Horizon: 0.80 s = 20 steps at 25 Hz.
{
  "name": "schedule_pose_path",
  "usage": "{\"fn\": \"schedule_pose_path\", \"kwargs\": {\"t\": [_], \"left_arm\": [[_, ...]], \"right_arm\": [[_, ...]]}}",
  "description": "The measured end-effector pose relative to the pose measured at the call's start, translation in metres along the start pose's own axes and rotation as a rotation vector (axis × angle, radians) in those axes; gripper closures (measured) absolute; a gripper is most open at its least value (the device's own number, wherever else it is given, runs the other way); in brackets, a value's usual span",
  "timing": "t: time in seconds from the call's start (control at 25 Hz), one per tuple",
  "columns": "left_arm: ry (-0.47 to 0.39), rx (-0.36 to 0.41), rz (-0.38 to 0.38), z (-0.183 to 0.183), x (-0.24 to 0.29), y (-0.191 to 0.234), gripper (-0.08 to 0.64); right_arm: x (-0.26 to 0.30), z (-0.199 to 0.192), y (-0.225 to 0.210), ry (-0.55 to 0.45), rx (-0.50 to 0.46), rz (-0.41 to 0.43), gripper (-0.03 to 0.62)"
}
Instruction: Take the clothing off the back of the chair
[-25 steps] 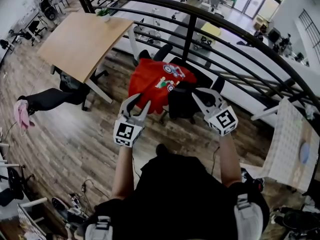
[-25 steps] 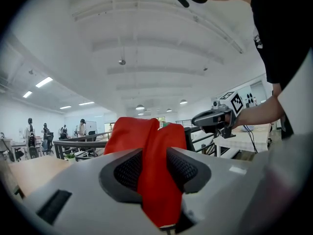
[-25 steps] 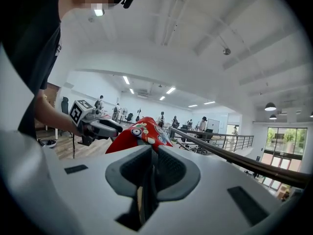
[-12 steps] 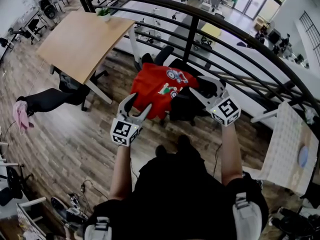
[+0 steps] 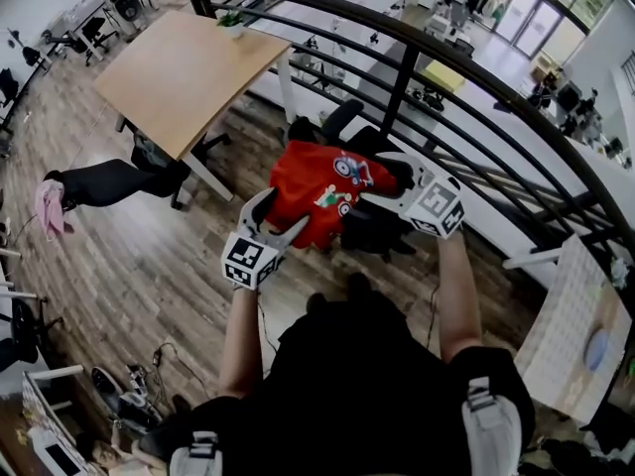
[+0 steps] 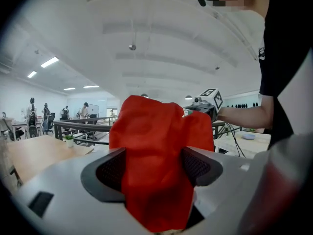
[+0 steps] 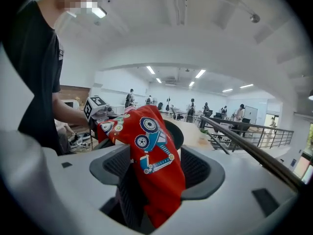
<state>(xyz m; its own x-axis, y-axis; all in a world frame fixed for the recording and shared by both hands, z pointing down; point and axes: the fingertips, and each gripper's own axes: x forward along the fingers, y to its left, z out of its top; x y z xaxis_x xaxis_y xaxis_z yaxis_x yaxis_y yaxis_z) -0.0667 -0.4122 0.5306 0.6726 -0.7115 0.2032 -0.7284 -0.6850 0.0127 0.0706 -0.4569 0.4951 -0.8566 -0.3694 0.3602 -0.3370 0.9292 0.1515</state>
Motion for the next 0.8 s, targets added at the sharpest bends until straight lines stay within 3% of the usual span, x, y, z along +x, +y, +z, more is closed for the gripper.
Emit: {"fn": "schedule_pose_path", "kwargs": {"t": [0.36, 0.64, 0.8], "left_arm": [[0.053, 0.029, 0.031, 0.004, 0.011, 0.001, 0.227], [0.067, 0.030, 0.048, 0.006, 0.018, 0.001, 0.237], [0.066, 0.032, 0.048, 0.008, 0.015, -0.004, 0.301]], "right_arm": [[0.028, 0.001, 0.002, 0.069, 0.033, 0.245, 0.281], [0.049, 0.007, 0.004, 0.035, 0.069, 0.335, 0.318], [0.053, 0.007, 0.011, 0.033, 0.131, 0.391, 0.361]]}}
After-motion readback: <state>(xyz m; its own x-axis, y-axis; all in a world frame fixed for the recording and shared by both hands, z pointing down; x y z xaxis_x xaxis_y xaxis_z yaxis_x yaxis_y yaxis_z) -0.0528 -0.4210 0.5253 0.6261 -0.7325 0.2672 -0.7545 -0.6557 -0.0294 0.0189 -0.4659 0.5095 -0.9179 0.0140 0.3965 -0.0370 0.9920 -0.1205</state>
